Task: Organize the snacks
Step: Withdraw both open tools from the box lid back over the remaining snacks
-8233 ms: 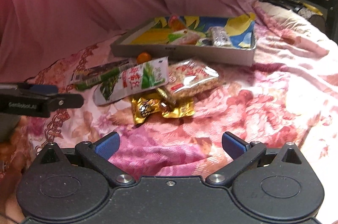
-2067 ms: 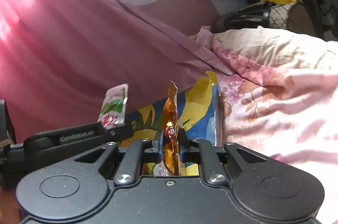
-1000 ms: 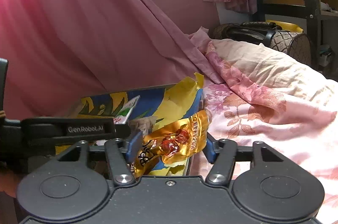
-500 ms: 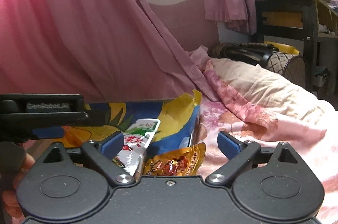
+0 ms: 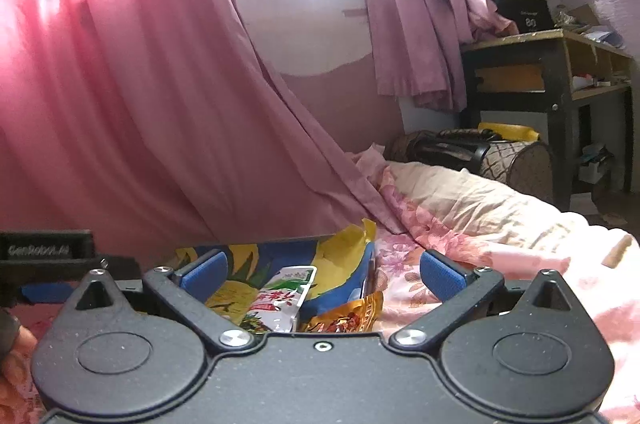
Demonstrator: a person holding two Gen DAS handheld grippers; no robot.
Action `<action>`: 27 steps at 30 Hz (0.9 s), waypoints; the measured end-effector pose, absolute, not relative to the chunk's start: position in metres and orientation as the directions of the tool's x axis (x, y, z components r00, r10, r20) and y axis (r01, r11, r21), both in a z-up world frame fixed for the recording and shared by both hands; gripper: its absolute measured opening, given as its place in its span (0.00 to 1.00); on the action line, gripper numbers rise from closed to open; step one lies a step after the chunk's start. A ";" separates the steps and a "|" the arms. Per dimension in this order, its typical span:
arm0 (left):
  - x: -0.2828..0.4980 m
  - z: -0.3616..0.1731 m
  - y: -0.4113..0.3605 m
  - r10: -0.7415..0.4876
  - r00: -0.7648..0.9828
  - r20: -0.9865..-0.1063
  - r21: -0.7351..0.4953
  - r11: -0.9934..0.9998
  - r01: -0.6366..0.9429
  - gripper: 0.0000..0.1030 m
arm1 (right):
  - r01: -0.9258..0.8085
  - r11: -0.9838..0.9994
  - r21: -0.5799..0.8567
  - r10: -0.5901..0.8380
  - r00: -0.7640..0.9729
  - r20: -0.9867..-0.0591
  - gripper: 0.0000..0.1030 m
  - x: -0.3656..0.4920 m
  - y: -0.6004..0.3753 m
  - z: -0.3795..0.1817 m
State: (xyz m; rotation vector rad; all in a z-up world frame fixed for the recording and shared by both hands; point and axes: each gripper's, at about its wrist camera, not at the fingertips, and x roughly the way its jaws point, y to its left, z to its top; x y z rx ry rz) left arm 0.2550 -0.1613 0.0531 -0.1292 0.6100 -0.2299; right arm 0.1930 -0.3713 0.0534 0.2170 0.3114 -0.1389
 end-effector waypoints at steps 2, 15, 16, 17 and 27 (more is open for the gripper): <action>0.243 0.056 -0.154 -0.244 0.797 -0.552 -0.175 0.969 0.175 1.00 | 0.167 0.966 0.196 -0.101 0.946 -0.309 0.99 0.182 -0.367 0.058; 0.161 0.053 -0.103 -0.205 0.775 -0.598 -0.120 0.979 0.166 1.00 | 0.107 0.980 0.170 -0.053 0.955 -0.293 0.99 0.121 -0.328 0.066; 0.158 0.051 -0.099 -0.200 0.771 -0.605 -0.117 0.980 0.163 1.00 | 0.100 0.981 0.168 -0.046 0.954 -0.296 0.99 0.118 -0.324 0.066; 0.154 0.049 -0.096 -0.195 0.767 -0.611 -0.112 0.981 0.160 1.00 | 0.094 0.981 0.167 -0.040 0.953 -0.300 0.99 0.116 -0.322 0.066; 0.129 0.023 -0.077 -0.153 0.740 -0.655 -0.022 0.983 0.184 1.00 | 0.025 0.986 0.165 0.048 0.904 -0.425 0.99 0.100 -0.294 0.046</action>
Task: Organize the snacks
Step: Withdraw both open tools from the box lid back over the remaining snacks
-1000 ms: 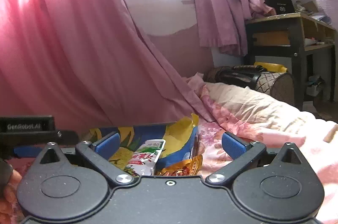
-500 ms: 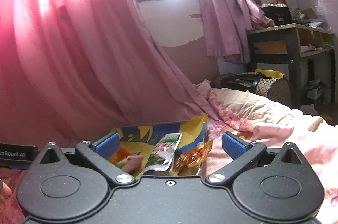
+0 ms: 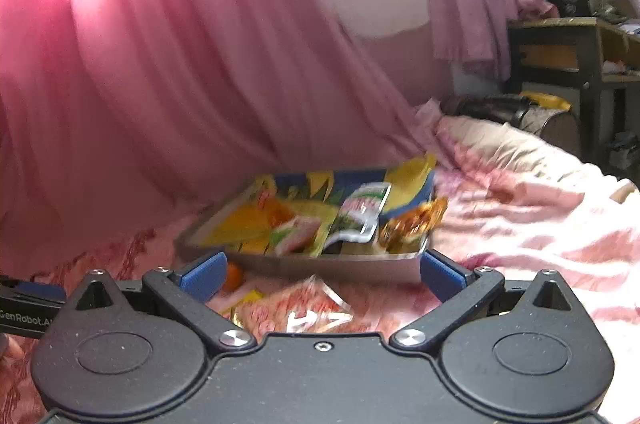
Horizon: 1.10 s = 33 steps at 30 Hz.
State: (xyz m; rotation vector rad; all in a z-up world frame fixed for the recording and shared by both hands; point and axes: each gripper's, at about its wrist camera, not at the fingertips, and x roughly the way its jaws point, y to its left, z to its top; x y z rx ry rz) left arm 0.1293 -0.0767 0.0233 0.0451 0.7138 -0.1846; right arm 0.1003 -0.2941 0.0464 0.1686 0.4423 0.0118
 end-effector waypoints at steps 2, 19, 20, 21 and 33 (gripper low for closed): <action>0.127 0.018 -0.076 -0.154 0.732 -0.664 -0.015 0.981 0.193 1.00 | 0.019 0.987 0.157 0.054 0.892 -0.449 0.99 0.100 -0.290 0.042; 0.125 -0.011 -0.065 -0.129 0.705 -0.697 0.050 0.973 0.227 1.00 | 0.006 0.986 0.164 0.100 0.770 -0.630 0.99 0.108 -0.278 0.012; 0.126 -0.012 -0.064 -0.129 0.704 -0.698 0.053 0.972 0.231 1.00 | 0.003 0.987 0.161 0.102 0.763 -0.638 0.99 0.109 -0.277 0.010; 0.126 -0.014 -0.064 -0.129 0.704 -0.699 0.057 0.970 0.234 1.00 | 0.000 0.988 0.158 0.103 0.757 -0.645 0.99 0.110 -0.276 0.009; 0.137 -0.028 -0.057 -0.185 0.701 -0.689 0.062 0.948 0.311 1.00 | -0.032 0.990 0.140 0.121 0.711 -0.692 0.99 0.121 -0.265 -0.005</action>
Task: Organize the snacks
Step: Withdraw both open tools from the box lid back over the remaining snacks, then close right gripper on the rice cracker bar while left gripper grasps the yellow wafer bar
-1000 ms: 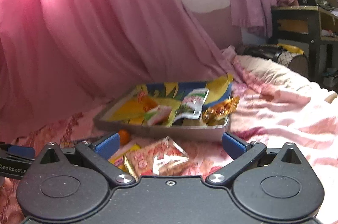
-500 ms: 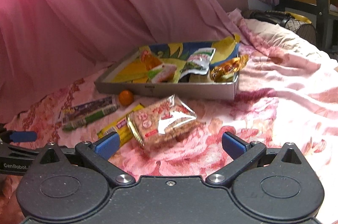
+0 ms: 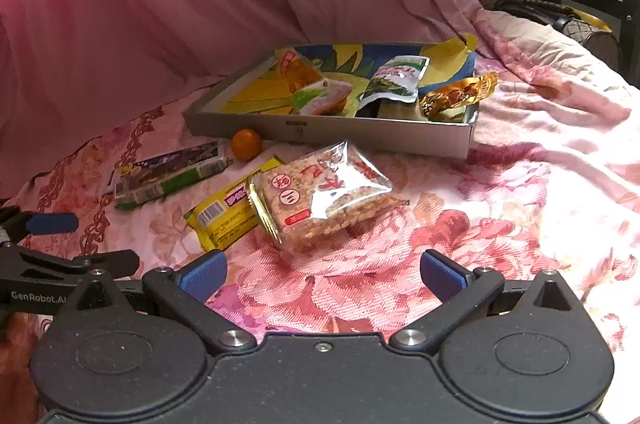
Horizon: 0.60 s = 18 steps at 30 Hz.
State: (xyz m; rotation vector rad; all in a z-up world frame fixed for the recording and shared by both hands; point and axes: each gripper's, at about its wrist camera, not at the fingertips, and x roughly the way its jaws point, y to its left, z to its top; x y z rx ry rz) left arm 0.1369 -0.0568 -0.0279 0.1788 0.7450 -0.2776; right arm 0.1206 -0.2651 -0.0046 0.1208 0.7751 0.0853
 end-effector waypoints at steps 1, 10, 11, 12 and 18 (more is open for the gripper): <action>0.138 -0.029 -0.056 -0.192 0.702 -0.686 0.063 0.946 0.319 1.00 | -0.033 0.990 0.140 0.121 0.709 -0.694 0.99 0.121 -0.264 -0.005; 0.149 -0.042 -0.062 -0.244 0.684 -0.687 0.087 0.907 0.411 1.00 | 0.003 0.991 0.134 0.094 0.694 -0.714 0.99 0.137 -0.261 -0.017; 0.150 -0.044 -0.063 -0.247 0.683 -0.687 0.088 0.905 0.416 1.00 | 0.009 0.991 0.137 0.092 0.693 -0.715 0.99 0.138 -0.261 -0.018; 0.152 -0.045 -0.065 -0.251 0.683 -0.686 0.090 0.902 0.422 1.00 | 0.014 0.990 0.141 0.092 0.693 -0.715 0.99 0.140 -0.262 -0.019; 0.165 -0.049 -0.079 -0.296 0.678 -0.673 0.083 0.881 0.466 1.00 | 0.018 0.981 0.195 0.126 0.703 -0.700 0.99 0.146 -0.266 -0.021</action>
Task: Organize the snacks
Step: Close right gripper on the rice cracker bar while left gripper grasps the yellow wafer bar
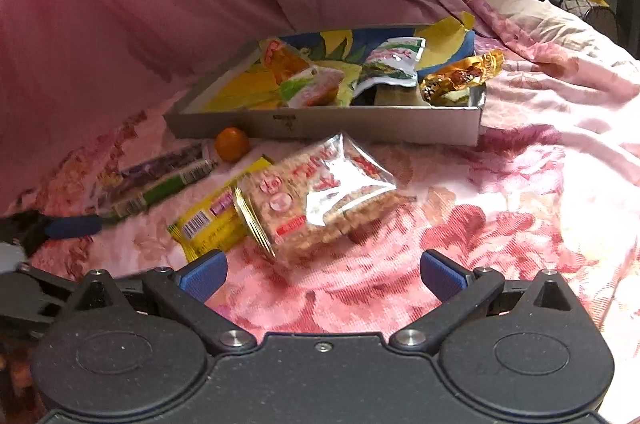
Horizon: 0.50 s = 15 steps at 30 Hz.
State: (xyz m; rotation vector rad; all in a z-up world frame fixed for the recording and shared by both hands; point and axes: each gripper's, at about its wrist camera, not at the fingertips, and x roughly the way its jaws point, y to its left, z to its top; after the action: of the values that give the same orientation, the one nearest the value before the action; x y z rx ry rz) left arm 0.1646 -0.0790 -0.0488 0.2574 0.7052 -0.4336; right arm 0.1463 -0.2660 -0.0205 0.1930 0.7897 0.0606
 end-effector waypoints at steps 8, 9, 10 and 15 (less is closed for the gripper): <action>0.174 -0.060 -0.112 -0.295 0.683 -0.668 0.194 0.817 0.543 1.00 | 0.060 0.955 0.289 0.163 0.708 -0.687 0.99 0.168 -0.276 -0.014; 0.175 -0.062 -0.114 -0.293 0.681 -0.671 0.194 0.818 0.542 1.00 | 0.077 0.951 0.301 0.165 0.696 -0.699 0.99 0.171 -0.277 -0.015; 0.176 -0.063 -0.115 -0.293 0.678 -0.674 0.190 0.818 0.542 1.00 | 0.093 0.944 0.316 0.170 0.686 -0.708 0.99 0.174 -0.278 -0.016; 0.181 -0.067 -0.116 -0.281 0.680 -0.677 0.197 0.822 0.535 1.00 | 0.162 0.917 0.366 0.185 0.639 -0.747 0.99 0.189 -0.278 -0.024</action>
State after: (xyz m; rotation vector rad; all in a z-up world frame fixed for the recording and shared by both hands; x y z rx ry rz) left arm 0.1814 -0.1159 -0.0674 0.4005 0.6809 -0.4721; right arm 0.1893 -0.2780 -0.0236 0.4249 0.8851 0.0140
